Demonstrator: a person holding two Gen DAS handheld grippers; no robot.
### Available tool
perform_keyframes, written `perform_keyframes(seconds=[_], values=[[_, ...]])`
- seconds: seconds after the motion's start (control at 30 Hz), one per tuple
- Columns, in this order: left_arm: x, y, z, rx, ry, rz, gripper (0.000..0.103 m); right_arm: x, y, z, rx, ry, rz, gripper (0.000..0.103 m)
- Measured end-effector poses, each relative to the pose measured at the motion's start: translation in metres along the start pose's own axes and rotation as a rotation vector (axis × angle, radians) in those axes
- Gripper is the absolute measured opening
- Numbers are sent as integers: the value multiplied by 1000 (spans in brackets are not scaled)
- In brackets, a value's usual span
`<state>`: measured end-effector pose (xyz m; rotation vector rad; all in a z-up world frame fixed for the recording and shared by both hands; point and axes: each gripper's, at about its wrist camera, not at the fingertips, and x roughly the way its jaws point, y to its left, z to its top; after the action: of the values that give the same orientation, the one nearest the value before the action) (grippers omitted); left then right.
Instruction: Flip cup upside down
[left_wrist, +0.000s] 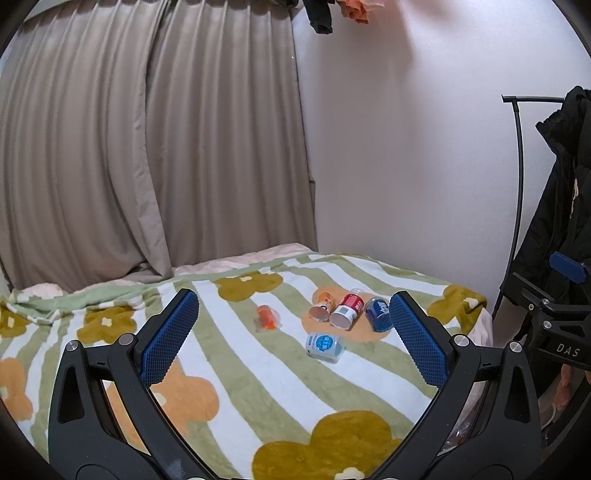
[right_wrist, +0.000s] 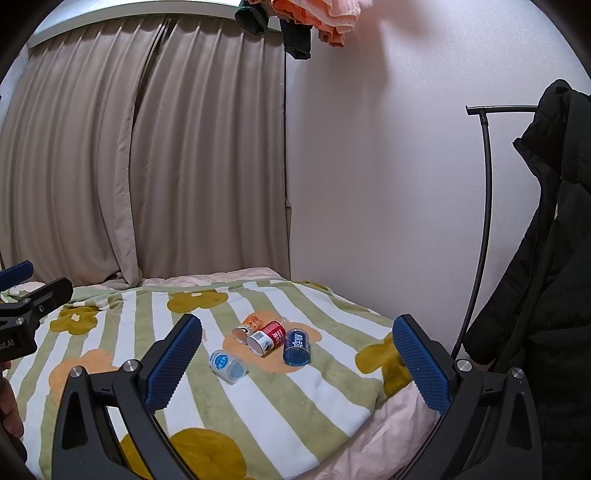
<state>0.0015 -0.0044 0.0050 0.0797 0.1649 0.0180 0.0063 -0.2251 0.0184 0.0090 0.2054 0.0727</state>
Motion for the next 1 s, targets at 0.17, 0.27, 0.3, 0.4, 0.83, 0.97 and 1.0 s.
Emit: perform_keyframes(seconds=[0.17, 0.27, 0.3, 0.4, 0.83, 0.97, 1.0], values=[[-4, 2, 2, -6, -22, 13, 103, 0, 1, 2, -1, -1, 2, 103], [-5, 4, 5, -14, -33, 14, 103, 0, 1, 2, 0, -1, 1, 103], [-5, 5, 5, -18, -35, 18, 103, -1, 1, 4, 0, -2, 2, 103], [-5, 7, 7, -33, -35, 21, 103, -1, 2, 4, -1, -2, 1, 103], [-4, 10, 8, -39, -24, 15, 103, -1, 2, 5, 3, -3, -2, 103], [0, 9, 11, -39, -17, 11, 103, -1, 2, 6, 4, -4, -4, 103], [1, 9, 11, -39, -15, 10, 103, 0, 2, 7, 6, -3, -3, 103]])
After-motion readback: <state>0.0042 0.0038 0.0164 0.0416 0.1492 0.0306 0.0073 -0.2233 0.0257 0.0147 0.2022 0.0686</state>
